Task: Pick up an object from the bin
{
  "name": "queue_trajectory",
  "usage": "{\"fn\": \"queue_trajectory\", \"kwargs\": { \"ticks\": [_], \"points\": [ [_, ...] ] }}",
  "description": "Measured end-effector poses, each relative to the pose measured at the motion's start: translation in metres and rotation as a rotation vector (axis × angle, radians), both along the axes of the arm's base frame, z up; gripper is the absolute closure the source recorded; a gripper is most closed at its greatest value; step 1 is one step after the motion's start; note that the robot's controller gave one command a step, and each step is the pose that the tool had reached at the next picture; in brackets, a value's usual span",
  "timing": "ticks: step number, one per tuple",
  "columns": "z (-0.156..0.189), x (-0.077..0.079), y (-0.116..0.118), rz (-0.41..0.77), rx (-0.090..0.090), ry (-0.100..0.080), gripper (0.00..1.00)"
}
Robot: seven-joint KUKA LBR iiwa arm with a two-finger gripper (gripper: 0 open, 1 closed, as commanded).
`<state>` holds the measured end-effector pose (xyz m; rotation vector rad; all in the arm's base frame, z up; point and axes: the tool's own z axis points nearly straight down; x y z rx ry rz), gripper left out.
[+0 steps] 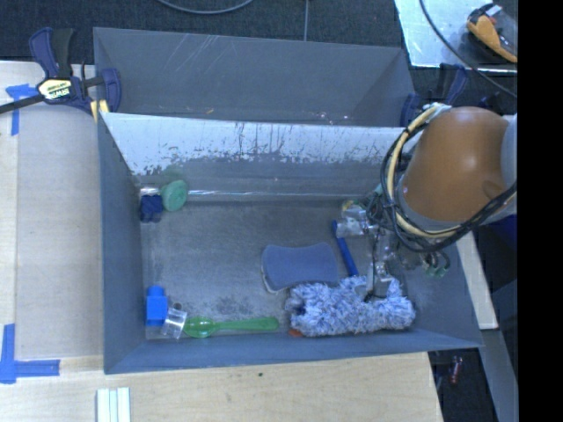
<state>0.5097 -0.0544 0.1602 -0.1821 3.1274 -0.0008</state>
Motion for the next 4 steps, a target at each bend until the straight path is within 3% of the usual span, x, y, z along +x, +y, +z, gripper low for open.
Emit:
{"fn": "queue_trajectory", "kwargs": {
  "ticks": [1, 2, 3, 4],
  "points": [
    [-0.036, -0.010, 0.007, -0.459, 0.003, 0.006, 0.00],
    [-0.089, -0.017, 0.014, -0.043, 0.000, -0.003, 0.00],
    [-0.088, -0.021, 0.020, -0.602, 0.006, -0.006, 1.00],
    [-0.088, -0.021, 0.020, -0.602, 0.006, -0.006, 1.00]
  ]
}}
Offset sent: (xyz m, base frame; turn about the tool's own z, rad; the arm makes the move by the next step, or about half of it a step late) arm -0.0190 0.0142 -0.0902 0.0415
